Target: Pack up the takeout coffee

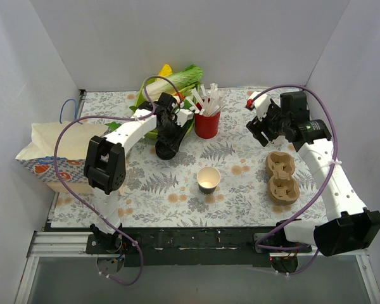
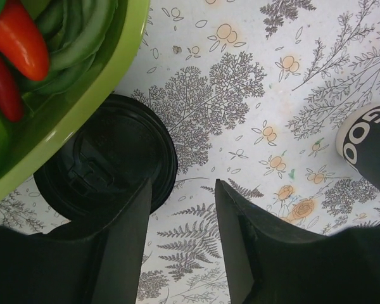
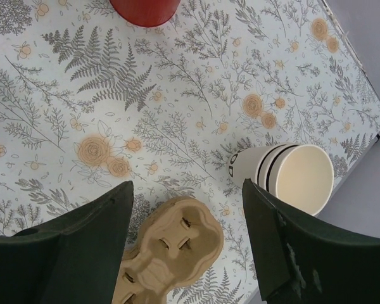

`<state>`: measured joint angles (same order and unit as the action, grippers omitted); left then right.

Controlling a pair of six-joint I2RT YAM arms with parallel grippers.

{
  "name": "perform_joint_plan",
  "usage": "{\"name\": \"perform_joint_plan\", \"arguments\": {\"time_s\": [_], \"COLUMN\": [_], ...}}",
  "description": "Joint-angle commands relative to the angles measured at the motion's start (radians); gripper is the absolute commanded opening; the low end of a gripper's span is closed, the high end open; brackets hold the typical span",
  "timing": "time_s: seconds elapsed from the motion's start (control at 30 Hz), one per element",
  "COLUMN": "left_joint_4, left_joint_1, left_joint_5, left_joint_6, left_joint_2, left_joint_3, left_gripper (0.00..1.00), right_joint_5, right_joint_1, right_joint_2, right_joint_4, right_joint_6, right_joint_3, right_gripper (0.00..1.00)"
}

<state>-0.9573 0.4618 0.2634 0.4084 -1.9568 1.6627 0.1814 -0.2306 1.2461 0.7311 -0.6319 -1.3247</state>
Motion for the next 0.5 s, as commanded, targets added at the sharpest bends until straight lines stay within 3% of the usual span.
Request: {"name": "perform_joint_plan", "arguments": {"time_s": [0.0, 0.37, 0.47], "left_joint_4": [0.002, -0.014, -0.012], "left_joint_1": [0.005, 0.005, 0.005], "left_joint_5": [0.004, 0.017, 0.023], "left_joint_6": [0.02, 0.018, 0.02], "left_joint_2": [-0.019, -0.074, -0.08], "left_joint_3": [0.043, 0.075, 0.077], "left_gripper": [0.44, 0.36, 0.24], "right_joint_5": [0.023, 0.021, 0.017], "right_joint_1": [-0.007, -0.013, -0.013], "right_joint_2": [0.004, 0.009, 0.004], "right_joint_4": [-0.021, -0.021, -0.021], "right_joint_6": [0.008, 0.001, -0.002], "right_joint_3": [0.009, 0.013, 0.021], "right_gripper": [0.76, 0.76, 0.76]}}
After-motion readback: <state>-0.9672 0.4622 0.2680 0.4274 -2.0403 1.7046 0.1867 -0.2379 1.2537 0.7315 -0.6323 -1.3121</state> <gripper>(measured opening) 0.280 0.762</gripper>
